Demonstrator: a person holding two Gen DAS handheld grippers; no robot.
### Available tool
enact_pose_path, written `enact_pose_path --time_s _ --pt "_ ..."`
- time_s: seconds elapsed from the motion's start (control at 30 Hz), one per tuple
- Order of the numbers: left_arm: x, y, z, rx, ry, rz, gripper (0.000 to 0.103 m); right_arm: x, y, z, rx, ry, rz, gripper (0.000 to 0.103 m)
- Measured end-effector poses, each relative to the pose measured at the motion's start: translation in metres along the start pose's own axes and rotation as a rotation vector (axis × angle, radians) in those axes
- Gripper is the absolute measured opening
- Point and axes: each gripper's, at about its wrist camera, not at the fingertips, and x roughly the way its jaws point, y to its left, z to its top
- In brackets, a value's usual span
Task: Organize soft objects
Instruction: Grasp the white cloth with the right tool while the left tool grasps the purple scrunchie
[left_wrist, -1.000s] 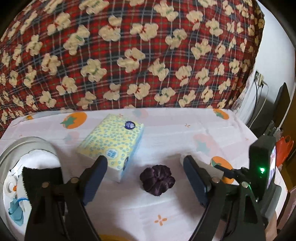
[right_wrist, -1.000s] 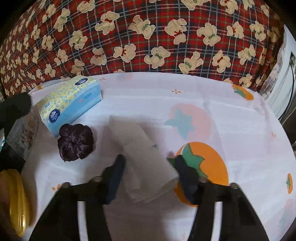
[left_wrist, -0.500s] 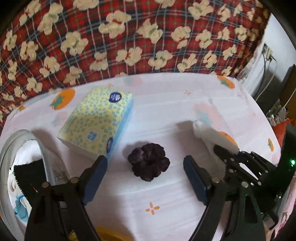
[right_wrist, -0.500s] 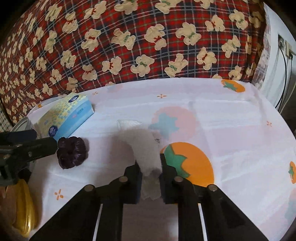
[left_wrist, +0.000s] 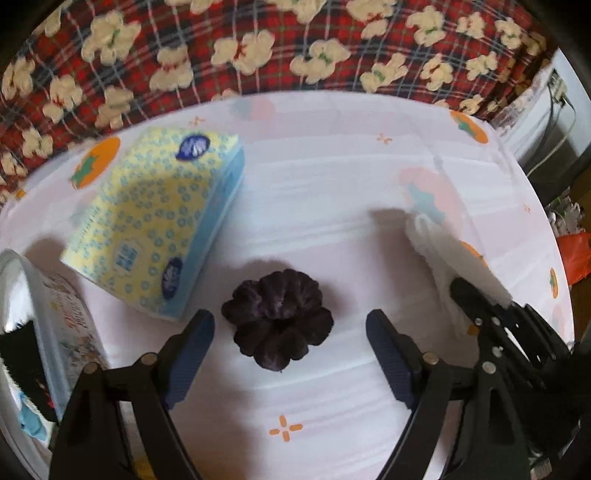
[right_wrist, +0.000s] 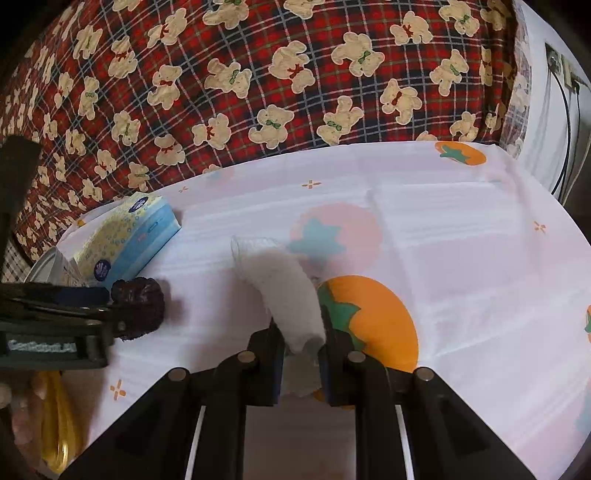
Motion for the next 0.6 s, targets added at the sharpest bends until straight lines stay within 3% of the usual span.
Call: enact_pose_path --time_s 0.13,0.27,0.4,0.6 --pt "0.014 0.007 0.003 -0.049 0.049 -0.038 0.082 0.002 -0.002 0.0 0.006 0.007 0.0 0.018" --pt "0.022 0.006 0.003 -0.053 0.068 -0.034 0.072 0.004 -0.004 0.0 0.017 0.02 0.005 0.019" --pt "0.024 0.001 0.006 -0.029 0.068 0.003 0.045 0.004 -0.004 0.0 0.018 0.021 0.02 0.019" --pt "0.017 -0.009 0.004 0.039 0.032 0.019 0.039 -0.001 -0.005 -0.002 0.018 -0.013 0.036 0.015"
